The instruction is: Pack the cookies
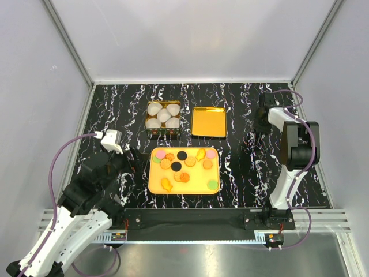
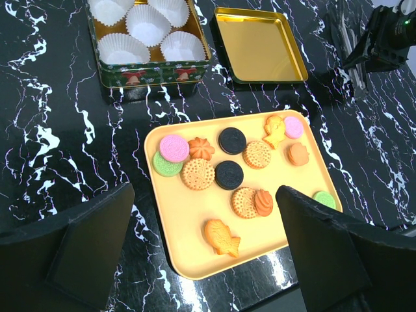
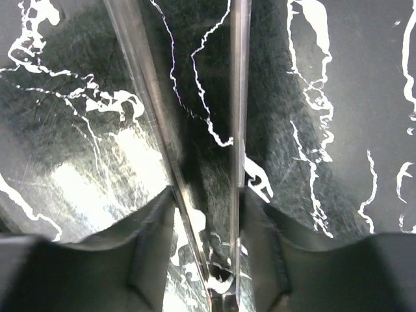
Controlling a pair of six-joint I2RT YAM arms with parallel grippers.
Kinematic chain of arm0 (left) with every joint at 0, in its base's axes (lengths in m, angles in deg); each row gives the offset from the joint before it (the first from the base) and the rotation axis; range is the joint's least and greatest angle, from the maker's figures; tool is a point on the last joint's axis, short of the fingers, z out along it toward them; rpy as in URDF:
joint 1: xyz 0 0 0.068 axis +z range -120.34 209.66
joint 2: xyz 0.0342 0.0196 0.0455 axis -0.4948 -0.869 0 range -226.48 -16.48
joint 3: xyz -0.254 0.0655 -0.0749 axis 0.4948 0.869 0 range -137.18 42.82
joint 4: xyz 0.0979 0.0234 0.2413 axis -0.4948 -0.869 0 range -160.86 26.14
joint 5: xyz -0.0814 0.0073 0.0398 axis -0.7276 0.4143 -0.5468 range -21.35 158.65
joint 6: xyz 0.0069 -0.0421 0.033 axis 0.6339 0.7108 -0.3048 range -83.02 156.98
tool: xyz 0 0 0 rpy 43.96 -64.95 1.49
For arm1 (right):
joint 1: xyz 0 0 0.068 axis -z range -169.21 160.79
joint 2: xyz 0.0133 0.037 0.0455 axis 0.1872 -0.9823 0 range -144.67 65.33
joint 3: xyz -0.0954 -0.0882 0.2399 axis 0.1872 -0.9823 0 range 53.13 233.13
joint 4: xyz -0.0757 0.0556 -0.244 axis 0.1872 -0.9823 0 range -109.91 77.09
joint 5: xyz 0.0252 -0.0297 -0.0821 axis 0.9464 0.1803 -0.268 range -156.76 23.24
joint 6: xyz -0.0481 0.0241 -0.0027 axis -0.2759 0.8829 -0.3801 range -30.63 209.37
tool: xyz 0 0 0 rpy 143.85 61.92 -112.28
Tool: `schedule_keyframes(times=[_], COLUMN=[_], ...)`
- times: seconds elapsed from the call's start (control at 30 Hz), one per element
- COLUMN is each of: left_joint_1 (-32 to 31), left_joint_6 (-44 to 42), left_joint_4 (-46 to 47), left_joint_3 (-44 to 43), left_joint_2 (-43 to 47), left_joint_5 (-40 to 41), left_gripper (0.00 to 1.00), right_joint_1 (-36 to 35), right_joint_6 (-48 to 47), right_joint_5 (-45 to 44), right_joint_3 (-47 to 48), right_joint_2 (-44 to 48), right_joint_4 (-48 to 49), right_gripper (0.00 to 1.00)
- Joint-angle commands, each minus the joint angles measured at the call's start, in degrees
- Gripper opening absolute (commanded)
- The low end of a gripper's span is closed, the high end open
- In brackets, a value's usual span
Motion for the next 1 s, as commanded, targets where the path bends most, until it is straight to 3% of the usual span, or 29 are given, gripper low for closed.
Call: schedule_keyframes(times=[0.0,0.73,0.97], left_joint_1=[-0.38,-0.38,-0.38], left_joint_6=[-0.59,-0.59,-0.51], left_joint_4=[1.62,1.62,1.53], left_joint_3=[-0.27,-0.36,-0.36], left_joint_2=[-0.4,-1.11,-1.11], left_joint_5=[-0.06,0.2,0.47], left_gripper=[0.99,0.99,0.99], right_joint_1=[-0.99,-8.37,-17.59], right_joint_6=[-0.38,0.32,2.08], right_joint_5=[-0.79,1.23,0.71], right_joint_3=[0.82,-6.65,-6.65], right_joint_2=[5.52,31.27,36.11], right_joint_4=[-1.22,-6.32,-8.08], right_gripper=[0.47,0.42,0.4])
